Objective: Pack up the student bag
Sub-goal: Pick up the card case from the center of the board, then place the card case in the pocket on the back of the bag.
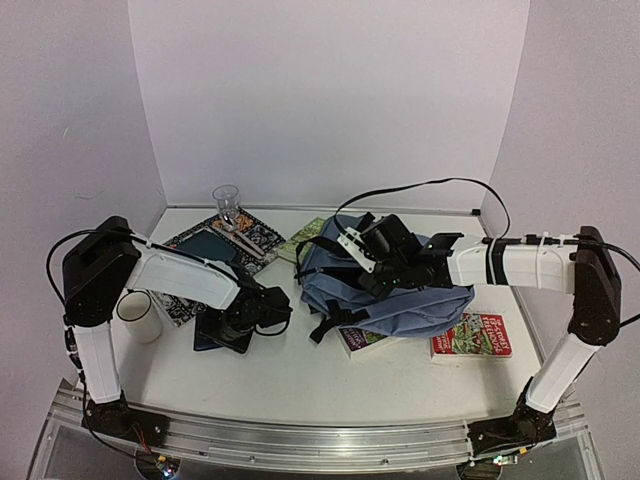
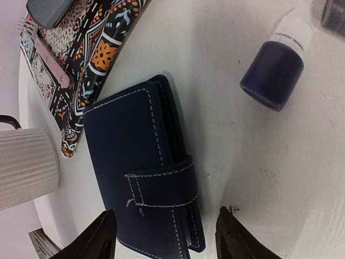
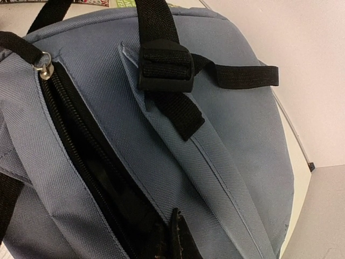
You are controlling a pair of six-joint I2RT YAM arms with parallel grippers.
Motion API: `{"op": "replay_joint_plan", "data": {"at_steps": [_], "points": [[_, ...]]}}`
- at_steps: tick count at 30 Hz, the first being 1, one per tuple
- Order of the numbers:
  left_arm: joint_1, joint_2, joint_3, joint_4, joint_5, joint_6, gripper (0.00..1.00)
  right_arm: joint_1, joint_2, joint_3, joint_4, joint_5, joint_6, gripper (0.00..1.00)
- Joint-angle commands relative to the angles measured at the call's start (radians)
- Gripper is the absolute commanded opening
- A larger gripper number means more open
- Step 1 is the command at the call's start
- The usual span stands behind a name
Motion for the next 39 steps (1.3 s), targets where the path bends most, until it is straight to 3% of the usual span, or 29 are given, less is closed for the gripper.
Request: {"op": "replay_joint_plan", "data": {"at_steps": [1,17,29,33,39], "points": [[-0.007,0.052,0.004,-0.019,-0.023,-0.032,0.59,0.007,-0.012,0.045,0.037,0.032,0.025,0.0],[-0.018,-0.001,0.017,-0.02,-0.02,-0.041,0.01,0.007,-0.016,0.055,0.037,0.03,0.022,0.0],[0.025,-0.268,0.177,-0.006,0.036,0.028,0.0,0.007,-0.003,0.096,0.033,0.011,0.063,0.0],[0.089,-0.41,0.153,0.156,0.19,0.075,0.0,0.007,0.019,0.132,0.017,-0.003,0.124,0.0],[0.215,-0.604,-0.011,0.505,0.47,0.063,0.0,0.015,0.05,0.175,0.005,-0.008,0.19,0.0]]}}
